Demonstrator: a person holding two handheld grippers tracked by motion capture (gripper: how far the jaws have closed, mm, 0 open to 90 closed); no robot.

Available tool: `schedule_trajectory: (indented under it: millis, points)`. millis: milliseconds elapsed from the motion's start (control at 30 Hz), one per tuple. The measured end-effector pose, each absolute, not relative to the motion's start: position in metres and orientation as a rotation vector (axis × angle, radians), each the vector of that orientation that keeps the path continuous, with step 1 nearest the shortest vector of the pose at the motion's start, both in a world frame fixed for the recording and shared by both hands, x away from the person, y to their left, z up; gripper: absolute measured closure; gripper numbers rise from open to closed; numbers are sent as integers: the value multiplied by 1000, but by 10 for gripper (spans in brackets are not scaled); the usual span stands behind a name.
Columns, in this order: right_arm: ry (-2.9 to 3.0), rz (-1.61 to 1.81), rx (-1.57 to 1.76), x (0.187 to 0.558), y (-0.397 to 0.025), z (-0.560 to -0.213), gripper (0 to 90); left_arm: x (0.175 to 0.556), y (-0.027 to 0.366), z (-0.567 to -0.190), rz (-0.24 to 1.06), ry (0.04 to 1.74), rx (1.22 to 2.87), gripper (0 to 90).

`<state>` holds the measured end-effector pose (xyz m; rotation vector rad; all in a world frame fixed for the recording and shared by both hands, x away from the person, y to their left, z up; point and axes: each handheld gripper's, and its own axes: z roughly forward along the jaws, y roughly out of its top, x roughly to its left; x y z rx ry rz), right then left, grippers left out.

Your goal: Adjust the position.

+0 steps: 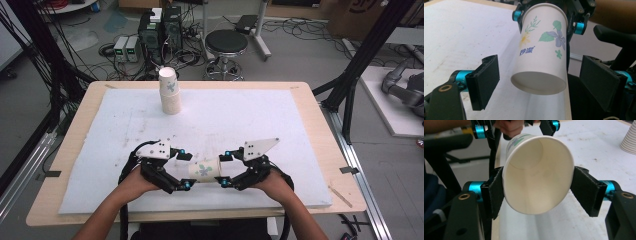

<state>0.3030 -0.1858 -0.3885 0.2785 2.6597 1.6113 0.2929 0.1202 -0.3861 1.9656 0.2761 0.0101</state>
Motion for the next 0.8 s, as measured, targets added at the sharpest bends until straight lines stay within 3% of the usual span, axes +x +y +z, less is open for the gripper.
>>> schedule_trajectory:
  millis: [800]
  points:
    - [2803, 1196, 84, 306, -152, -356, 305, 294, 109, -381, 64, 232, 2147, 176]
